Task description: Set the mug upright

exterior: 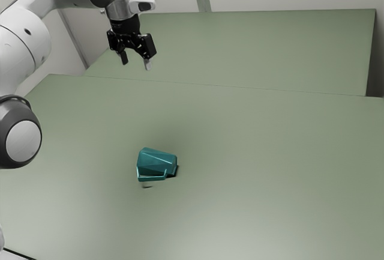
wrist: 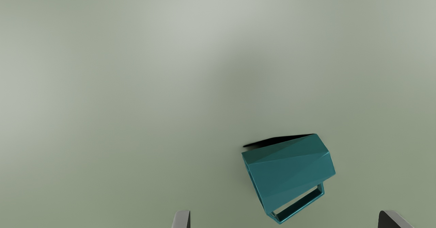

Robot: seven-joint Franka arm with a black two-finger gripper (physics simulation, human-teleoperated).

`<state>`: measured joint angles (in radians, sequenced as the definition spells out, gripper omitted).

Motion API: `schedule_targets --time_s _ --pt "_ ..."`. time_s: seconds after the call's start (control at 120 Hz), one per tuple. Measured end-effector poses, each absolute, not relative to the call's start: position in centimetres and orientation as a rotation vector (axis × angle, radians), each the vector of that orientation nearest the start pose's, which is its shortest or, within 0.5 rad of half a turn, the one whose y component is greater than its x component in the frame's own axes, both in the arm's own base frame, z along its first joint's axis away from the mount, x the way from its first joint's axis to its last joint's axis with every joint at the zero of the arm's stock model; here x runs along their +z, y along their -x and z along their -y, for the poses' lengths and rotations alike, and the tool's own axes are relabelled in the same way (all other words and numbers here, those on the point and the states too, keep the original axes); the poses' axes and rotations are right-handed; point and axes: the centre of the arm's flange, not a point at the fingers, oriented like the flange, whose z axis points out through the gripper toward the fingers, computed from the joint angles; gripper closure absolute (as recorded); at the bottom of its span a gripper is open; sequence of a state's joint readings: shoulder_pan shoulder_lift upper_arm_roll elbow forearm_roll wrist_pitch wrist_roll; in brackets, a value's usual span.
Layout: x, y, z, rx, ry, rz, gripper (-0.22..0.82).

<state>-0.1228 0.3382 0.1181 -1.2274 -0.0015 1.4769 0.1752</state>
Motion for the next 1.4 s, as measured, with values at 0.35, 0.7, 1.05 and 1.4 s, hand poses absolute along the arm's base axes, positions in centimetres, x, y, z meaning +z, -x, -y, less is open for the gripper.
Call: schedule_targets --time_s 0.35,0.7,1.05,1.4 --pt "58.3 -64.0 0.9 0.093 3.099 -0.272 0.00" --pt "52.1 -56.8 -6.2 0.314 3.266 -0.075 0.00" --pt "44.1 -52.4 -13.9 0.410 3.463 0.091 0.00" --pt "38.9 -50.0 -13.5 0.451 3.624 0.027 0.00"
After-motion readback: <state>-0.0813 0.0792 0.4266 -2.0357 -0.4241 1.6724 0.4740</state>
